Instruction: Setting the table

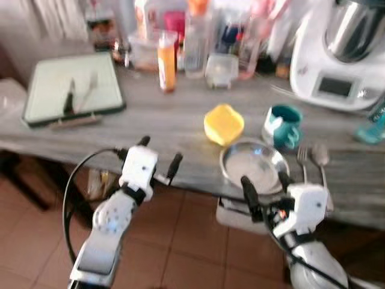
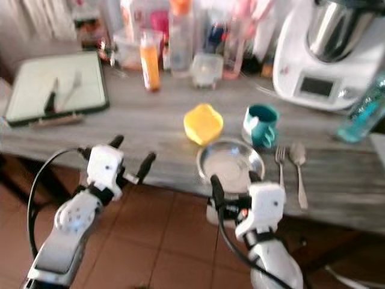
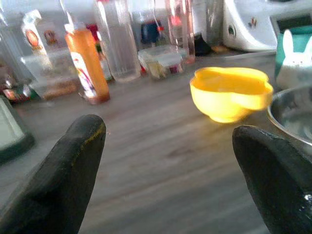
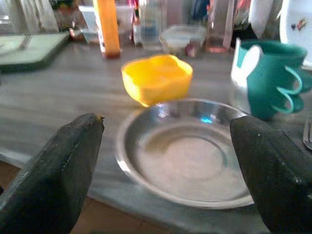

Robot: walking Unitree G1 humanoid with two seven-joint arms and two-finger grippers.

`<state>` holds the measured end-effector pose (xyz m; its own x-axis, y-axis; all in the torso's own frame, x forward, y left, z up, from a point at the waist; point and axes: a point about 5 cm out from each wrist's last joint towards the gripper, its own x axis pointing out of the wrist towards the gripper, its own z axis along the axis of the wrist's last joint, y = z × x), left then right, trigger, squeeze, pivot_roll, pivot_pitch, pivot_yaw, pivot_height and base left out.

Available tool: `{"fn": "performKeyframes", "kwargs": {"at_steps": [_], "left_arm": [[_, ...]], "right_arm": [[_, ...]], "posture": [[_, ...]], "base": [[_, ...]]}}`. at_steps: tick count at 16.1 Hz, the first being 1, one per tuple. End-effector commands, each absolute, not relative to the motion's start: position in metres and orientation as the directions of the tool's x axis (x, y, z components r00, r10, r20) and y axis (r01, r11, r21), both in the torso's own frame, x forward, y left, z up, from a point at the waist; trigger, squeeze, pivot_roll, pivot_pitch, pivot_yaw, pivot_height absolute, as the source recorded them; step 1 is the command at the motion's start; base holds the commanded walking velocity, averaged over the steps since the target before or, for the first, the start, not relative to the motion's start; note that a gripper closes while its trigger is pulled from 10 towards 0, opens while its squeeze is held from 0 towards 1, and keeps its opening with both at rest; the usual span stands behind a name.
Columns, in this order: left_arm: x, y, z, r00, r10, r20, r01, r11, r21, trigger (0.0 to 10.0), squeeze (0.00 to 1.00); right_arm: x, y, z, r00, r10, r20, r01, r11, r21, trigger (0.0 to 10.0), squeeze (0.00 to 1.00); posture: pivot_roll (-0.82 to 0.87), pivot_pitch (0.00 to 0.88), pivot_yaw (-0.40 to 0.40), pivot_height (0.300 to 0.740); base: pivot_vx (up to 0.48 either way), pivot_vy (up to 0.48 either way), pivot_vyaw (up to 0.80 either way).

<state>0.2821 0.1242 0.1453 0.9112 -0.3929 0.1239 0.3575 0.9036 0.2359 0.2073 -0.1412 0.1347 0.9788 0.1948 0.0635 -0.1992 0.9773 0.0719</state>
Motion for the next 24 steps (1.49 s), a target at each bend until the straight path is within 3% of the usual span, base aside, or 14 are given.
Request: {"fn": "performKeyframes", "kwargs": {"at_steps": [1, 13, 18, 20, 24], "left_arm": [[0.282, 0.127, 0.147, 0.915, -0.384, 0.126, 0.346, 0.905, 0.246, 10.0, 0.00], [0.283, 0.127, 0.145, 0.928, -0.349, 0.131, 0.313, 0.920, 0.236, 10.0, 0.00], [0.279, 0.140, 0.127, 0.951, -0.289, 0.111, 0.246, 0.923, 0.296, 10.0, 0.00], [0.271, 0.143, 0.109, 0.947, -0.307, 0.093, 0.253, 0.893, 0.373, 10.0, 0.00], [0.263, 0.150, 0.075, 0.946, -0.324, -0.026, 0.307, 0.865, 0.397, 10.0, 0.00]], "right_arm": [[0.206, -0.140, 0.138, 0.976, 0.204, 0.076, -0.209, 0.976, 0.064, 10.0, 1.00], [0.206, -0.143, 0.134, 0.978, 0.198, 0.066, -0.201, 0.978, 0.050, 10.0, 1.00], [0.205, -0.150, 0.125, 0.981, 0.190, 0.036, -0.191, 0.981, 0.031, 10.0, 1.00], [0.205, -0.151, 0.118, 0.980, 0.199, 0.017, -0.199, 0.980, 0.008, 10.0, 1.00], [0.205, -0.154, 0.104, 0.977, 0.213, -0.023, -0.214, 0.976, -0.038, 10.0, 1.00]], "posture": [[0.12, 0.106, -0.041, 0.740], [0.12, 0.107, -0.048, 0.740], [0.12, 0.095, -0.050, 0.740], [0.12, 0.085, -0.053, 0.740], [0.12, 0.073, -0.057, 0.740]], "base": [[0.000, 0.480, 0.00], [0.000, 0.463, 0.00], [0.000, 0.000, 0.00], [0.000, 0.000, 0.00], [0.000, 0.000, 0.20]]}}
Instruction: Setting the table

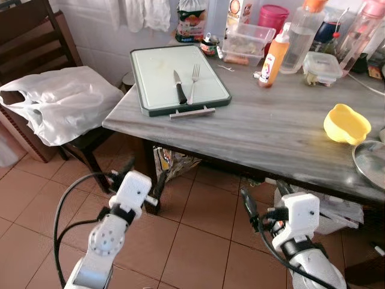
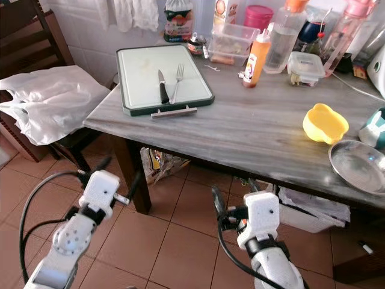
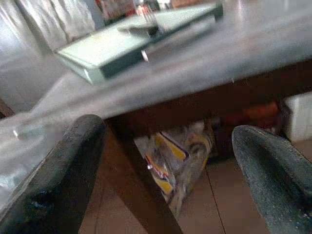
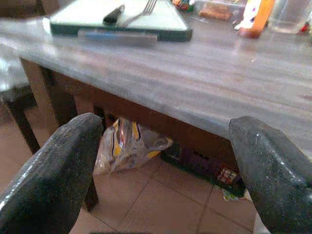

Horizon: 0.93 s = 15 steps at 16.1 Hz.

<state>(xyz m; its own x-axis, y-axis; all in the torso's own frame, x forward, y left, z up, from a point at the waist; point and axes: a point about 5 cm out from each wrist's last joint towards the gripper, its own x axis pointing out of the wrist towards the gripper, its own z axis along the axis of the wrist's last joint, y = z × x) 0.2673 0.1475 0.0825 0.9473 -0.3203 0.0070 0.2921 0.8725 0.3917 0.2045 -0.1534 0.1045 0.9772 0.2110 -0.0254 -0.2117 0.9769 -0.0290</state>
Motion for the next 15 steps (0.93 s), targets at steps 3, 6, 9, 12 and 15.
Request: {"fn": "performKeyframes", "kwargs": {"at_steps": [3, 6, 9, 12, 15], "left_arm": [[0.252, 0.143, 0.040, 0.911, -0.381, -0.156, 0.411, 0.831, 0.374, 10.0, 0.00], [0.248, 0.136, 0.022, 0.879, -0.424, -0.219, 0.477, 0.798, 0.369, 10.0, 0.00], [0.236, 0.133, -0.014, 0.830, -0.412, -0.377, 0.533, 0.786, 0.314, 10.0, 0.00], [0.230, 0.125, -0.031, 0.797, -0.398, -0.454, 0.564, 0.758, 0.326, 10.0, 0.00], [0.237, 0.110, -0.033, 0.779, -0.398, -0.485, 0.585, 0.739, 0.334, 10.0, 0.00]], "right_arm": [[0.203, -0.155, 0.087, 0.973, 0.220, -0.074, -0.224, 0.973, -0.051, 10.0, 1.00], [0.197, -0.156, 0.064, 0.962, 0.233, -0.145, -0.243, 0.968, -0.061, 10.0, 1.00], [0.188, -0.160, 0.032, 0.942, 0.224, -0.250, -0.244, 0.969, -0.048, 10.0, 1.00], [0.184, -0.166, 0.006, 0.919, 0.214, -0.332, -0.256, 0.963, -0.087, 10.0, 1.00], [0.181, -0.174, -0.006, 0.907, 0.196, -0.373, -0.246, 0.965, -0.091, 10.0, 1.00]], "posture": [[0.13, 0.067, -0.057, 0.740], [0.13, 0.065, -0.058, 0.740], [0.12, 0.069, -0.058, 0.740], [0.11, 0.065, -0.067, 0.740], [0.11, 0.075, -0.073, 0.740]], "base": [[0.000, 0.000, 0.80], [0.000, 0.000, 0.80], [0.000, 0.000, 0.80], [0.000, 0.000, 0.80], [0.000, 0.000, 0.80]]}}
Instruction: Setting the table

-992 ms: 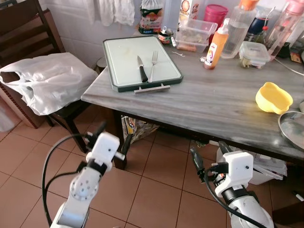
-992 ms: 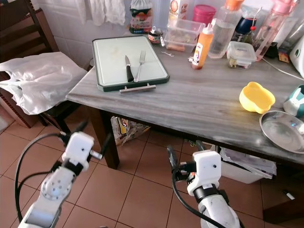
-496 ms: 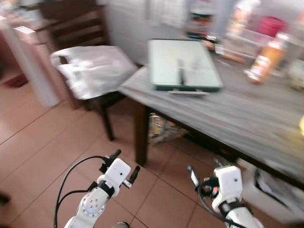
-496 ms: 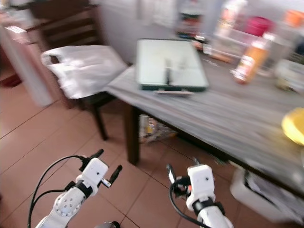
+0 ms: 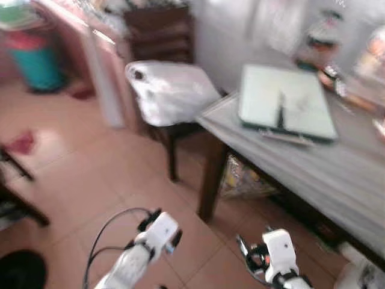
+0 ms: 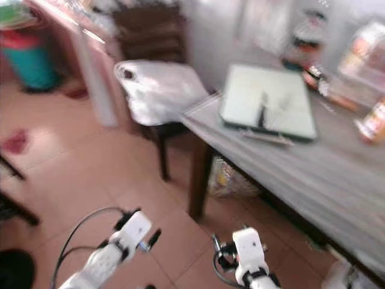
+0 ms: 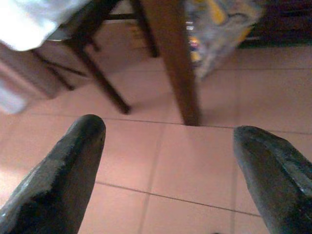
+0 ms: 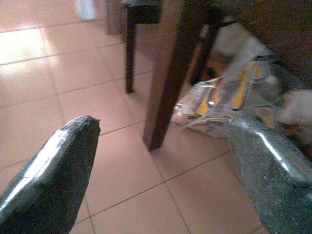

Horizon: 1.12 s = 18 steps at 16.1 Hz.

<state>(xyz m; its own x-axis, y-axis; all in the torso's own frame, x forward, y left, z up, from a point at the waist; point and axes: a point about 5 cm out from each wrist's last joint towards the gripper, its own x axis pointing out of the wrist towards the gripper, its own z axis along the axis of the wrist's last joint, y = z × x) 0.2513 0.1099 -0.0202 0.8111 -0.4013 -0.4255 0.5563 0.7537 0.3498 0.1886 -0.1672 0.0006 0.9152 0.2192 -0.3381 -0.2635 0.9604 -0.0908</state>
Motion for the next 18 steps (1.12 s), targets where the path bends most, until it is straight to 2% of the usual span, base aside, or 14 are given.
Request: {"fn": "performKeyframes", "kwargs": {"at_steps": [1, 3, 7, 8, 9, 11, 13, 14, 15, 17, 18], "left_arm": [[0.236, 0.109, -0.037, 0.770, -0.381, -0.512, 0.588, 0.735, 0.337, 10.0, 0.00], [0.229, 0.113, -0.050, 0.723, -0.331, -0.606, 0.622, 0.693, 0.364, 10.0, 0.00], [0.207, 0.135, -0.072, 0.632, -0.188, -0.752, 0.645, 0.665, 0.376, 10.0, 0.00], [0.194, 0.143, -0.081, 0.551, -0.140, -0.823, 0.635, 0.709, 0.305, 10.0, 0.00], [0.190, 0.145, -0.084, 0.521, -0.116, -0.846, 0.618, 0.735, 0.280, 10.0, 0.00], [0.193, 0.147, -0.083, 0.536, -0.095, -0.839, 0.600, 0.742, 0.299, 10.0, 0.00], [0.187, 0.151, -0.086, 0.502, -0.101, -0.859, 0.532, 0.819, 0.214, 10.0, 0.00], [0.186, 0.151, -0.086, 0.499, -0.100, -0.861, 0.527, 0.823, 0.211, 10.0, 0.00], [0.184, 0.154, -0.088, 0.480, -0.061, -0.875, 0.469, 0.861, 0.198, 10.0, 0.00], [0.179, 0.160, -0.090, 0.463, -0.039, -0.886, 0.471, 0.857, 0.208, 10.0, 0.00], [0.172, 0.168, -0.092, 0.435, -0.022, -0.900, 0.542, 0.805, 0.242, 10.0, 0.00]], "right_arm": [[0.181, -0.176, -0.011, 0.901, 0.196, -0.386, -0.251, 0.963, -0.096, 10.0, 1.00], [0.181, -0.179, -0.025, 0.885, 0.188, -0.425, -0.242, 0.967, -0.077, 10.0, 1.00], [0.188, -0.187, -0.048, 0.835, 0.135, -0.533, -0.206, 0.975, -0.076, 10.0, 1.00], [0.193, -0.191, -0.052, 0.822, 0.106, -0.559, -0.196, 0.975, -0.104, 10.0, 1.00], [0.196, -0.193, -0.054, 0.817, 0.078, -0.571, -0.169, 0.980, -0.108, 10.0, 1.00], [0.198, -0.193, -0.057, 0.806, 0.073, -0.587, -0.147, 0.986, -0.079, 10.0, 1.00], [0.195, -0.190, -0.066, 0.765, 0.058, -0.641, -0.099, 0.995, -0.028, 10.0, 1.00], [0.194, -0.190, -0.067, 0.761, 0.054, -0.646, -0.089, 0.996, -0.022, 10.0, 1.00], [0.183, -0.195, -0.077, 0.698, -0.017, -0.716, 0.045, 0.999, 0.020, 10.0, 1.00], [0.175, -0.197, -0.082, 0.660, -0.051, -0.750, 0.115, 0.993, 0.033, 10.0, 1.00], [0.168, -0.191, -0.088, 0.620, -0.032, -0.784, 0.109, 0.993, 0.046, 10.0, 1.00]], "posture": [[0.11, 0.075, -0.073, 0.740], [0.12, 0.071, -0.083, 0.740], [0.13, 0.032, -0.089, 0.740], [0.12, 0.035, -0.089, 0.740], [0.13, 0.039, -0.091, 0.740], [0.13, 0.043, -0.096, 0.740], [0.15, 0.041, -0.113, 0.740], [0.15, 0.041, -0.113, 0.740], [0.16, 0.031, -0.127, 0.740], [0.16, 0.019, -0.130, 0.740], [0.16, 0.008, -0.123, 0.740]], "base": [[0.000, 0.000, 0.80], [0.000, 0.000, 0.80], [0.000, 0.000, 0.80], [0.000, 0.000, 0.80], [0.000, 0.000, 0.80], [0.000, 0.000, 0.80], [0.000, 0.000, 0.80], [0.000, 0.000, 0.80], [0.000, 0.000, 0.80], [0.000, 0.000, 0.71], [0.000, 0.000, 0.00]]}}
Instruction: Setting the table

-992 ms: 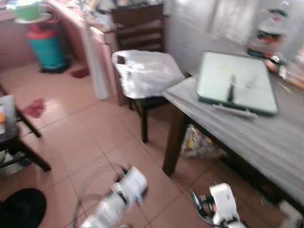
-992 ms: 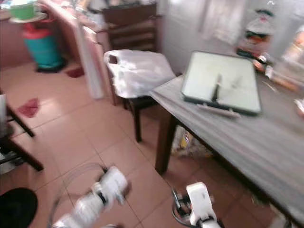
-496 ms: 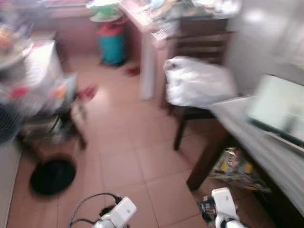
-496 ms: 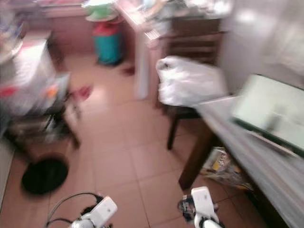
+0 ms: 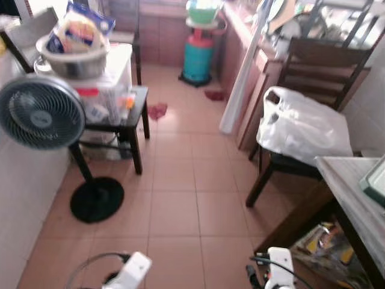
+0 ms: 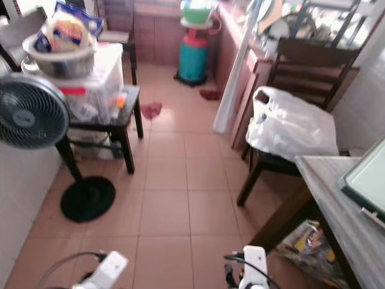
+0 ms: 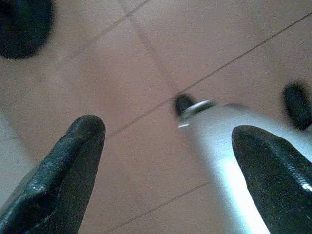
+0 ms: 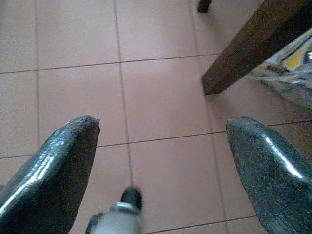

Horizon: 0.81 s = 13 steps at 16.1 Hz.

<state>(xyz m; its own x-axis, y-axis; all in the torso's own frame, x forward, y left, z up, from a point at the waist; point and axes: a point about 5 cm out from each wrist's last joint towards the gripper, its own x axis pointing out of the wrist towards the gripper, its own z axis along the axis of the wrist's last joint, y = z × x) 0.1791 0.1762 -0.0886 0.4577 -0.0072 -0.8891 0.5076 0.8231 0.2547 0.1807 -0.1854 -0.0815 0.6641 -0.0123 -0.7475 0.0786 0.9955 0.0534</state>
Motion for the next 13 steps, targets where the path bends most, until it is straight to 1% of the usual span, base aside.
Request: {"fn": "performKeyframes", "kwargs": {"at_steps": [1, 3, 4, 5, 6, 7, 10, 11, 13], "left_arm": [[0.170, 0.171, -0.093, 0.422, -0.026, -0.906, 0.562, 0.792, 0.239, 10.0, 0.00], [0.170, 0.178, -0.092, 0.420, -0.016, -0.908, 0.580, 0.774, 0.255, 10.0, 0.00], [0.170, 0.186, -0.092, 0.418, 0.002, -0.909, 0.582, 0.768, 0.269, 10.0, 0.00], [0.170, 0.190, -0.091, 0.415, 0.007, -0.910, 0.596, 0.753, 0.278, 10.0, 0.00], [0.172, 0.194, -0.090, 0.415, 0.009, -0.910, 0.626, 0.723, 0.293, 10.0, 0.00], [0.174, 0.197, -0.088, 0.418, 0.012, -0.908, 0.630, 0.716, 0.299, 10.0, 0.00], [0.184, 0.204, -0.082, 0.432, 0.021, -0.902, 0.629, 0.710, 0.318, 10.0, 0.00], [0.169, 0.200, -0.089, 0.420, 0.014, -0.908, 0.628, 0.717, 0.302, 10.0, 0.00], [0.159, 0.195, -0.095, 0.414, 0.010, -0.910, 0.592, 0.757, 0.278, 10.0, 0.00]], "right_arm": [[0.167, -0.188, -0.088, 0.615, -0.016, -0.788, 0.107, 0.992, 0.063, 10.0, 1.00], [0.168, -0.187, -0.089, 0.615, -0.013, -0.788, 0.141, 0.986, 0.093, 10.0, 1.00], [0.166, -0.188, -0.090, 0.605, -0.029, -0.796, 0.179, 0.979, 0.100, 10.0, 0.90], [0.162, -0.188, -0.092, 0.592, -0.041, -0.805, 0.202, 0.974, 0.099, 10.0, 0.39], [0.155, -0.187, -0.095, 0.573, -0.052, -0.818, 0.232, 0.967, 0.102, 10.0, 0.13], [0.152, -0.186, -0.096, 0.566, -0.054, -0.823, 0.234, 0.967, 0.098, 10.0, 0.00], [0.142, -0.181, -0.100, 0.542, -0.059, -0.838, 0.263, 0.959, 0.103, 10.0, 0.00], [0.139, -0.180, -0.102, 0.534, -0.050, -0.844, 0.253, 0.962, 0.103, 10.0, 0.00], [0.133, -0.181, -0.104, 0.521, -0.043, -0.852, 0.227, 0.970, 0.090, 10.0, 0.00]], "posture": [[0.16, 0.006, -0.117, 0.740], [0.16, 0.004, -0.097, 0.740], [0.16, 0.003, -0.069, 0.740], [0.17, 0.004, -0.053, 0.740], [0.17, 0.006, -0.029, 0.740], [0.18, 0.009, -0.008, 0.740], [0.16, 0.017, 0.014, 0.740], [0.16, 0.018, 0.013, 0.740], [0.14, 0.020, 0.001, 0.740]], "base": [[0.000, 0.000, 0.00], [0.000, 0.000, 0.00], [0.000, 0.000, 0.00], [0.000, 0.000, 0.00], [0.000, 0.000, 0.00], [0.000, 0.000, 0.00], [0.000, 0.000, 0.00], [0.000, 0.000, 0.00], [0.000, 0.000, 0.00]]}}
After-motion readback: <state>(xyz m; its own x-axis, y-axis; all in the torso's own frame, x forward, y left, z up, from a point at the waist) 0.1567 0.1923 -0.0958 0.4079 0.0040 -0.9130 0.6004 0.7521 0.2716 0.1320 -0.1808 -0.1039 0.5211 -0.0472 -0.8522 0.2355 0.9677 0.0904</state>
